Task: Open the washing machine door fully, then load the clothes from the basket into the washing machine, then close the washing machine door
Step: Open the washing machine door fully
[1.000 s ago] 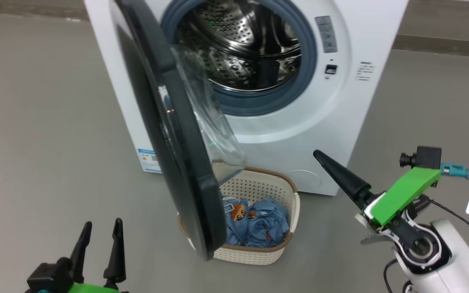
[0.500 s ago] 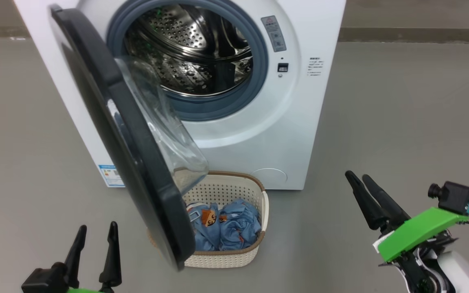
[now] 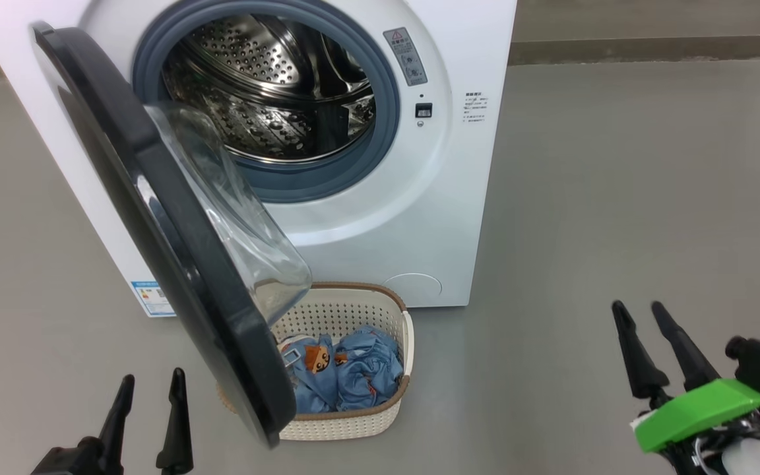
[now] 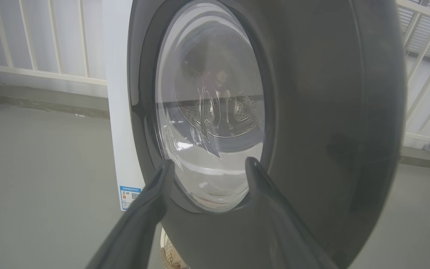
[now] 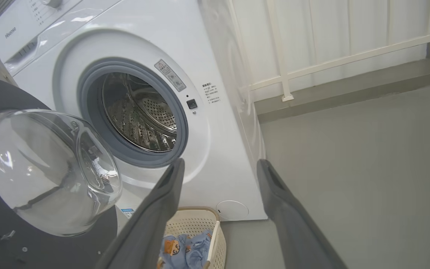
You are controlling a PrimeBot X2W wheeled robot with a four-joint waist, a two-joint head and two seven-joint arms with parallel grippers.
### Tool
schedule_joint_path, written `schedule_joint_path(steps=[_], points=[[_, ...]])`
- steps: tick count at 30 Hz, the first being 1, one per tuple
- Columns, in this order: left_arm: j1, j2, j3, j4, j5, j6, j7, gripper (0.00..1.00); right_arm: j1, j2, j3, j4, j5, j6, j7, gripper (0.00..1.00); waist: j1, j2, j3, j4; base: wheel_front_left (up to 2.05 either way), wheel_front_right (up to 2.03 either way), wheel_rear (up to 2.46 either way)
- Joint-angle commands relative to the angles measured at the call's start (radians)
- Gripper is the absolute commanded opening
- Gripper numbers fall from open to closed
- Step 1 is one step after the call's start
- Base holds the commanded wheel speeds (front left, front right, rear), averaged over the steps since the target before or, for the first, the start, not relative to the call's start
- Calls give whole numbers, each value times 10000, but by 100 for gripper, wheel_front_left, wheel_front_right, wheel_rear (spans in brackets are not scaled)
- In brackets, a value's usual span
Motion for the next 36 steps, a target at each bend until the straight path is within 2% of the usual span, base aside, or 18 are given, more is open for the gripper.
schedule_joint_path(steps=[1,6,15,36], points=[[-214,121,324,-314,145,34,-65,100,12,-90,57,-40,-398,58,-207,100,0,0,15,-7,0,0,0],[-223,158,338,-360,162,38,-65,100,50,136,-288,424,-1392,58,-347,100,0,0,59,-65,0,0,0],[-287,177,294,-341,192,30,-65,100,32,628,-609,257,-2204,58,-361,100,0,0,106,-194,0,0,0],[-459,337,80,-202,353,127,-53,100,-63,793,-617,405,-2665,58,-363,100,0,0,97,-112,0,0,0]])
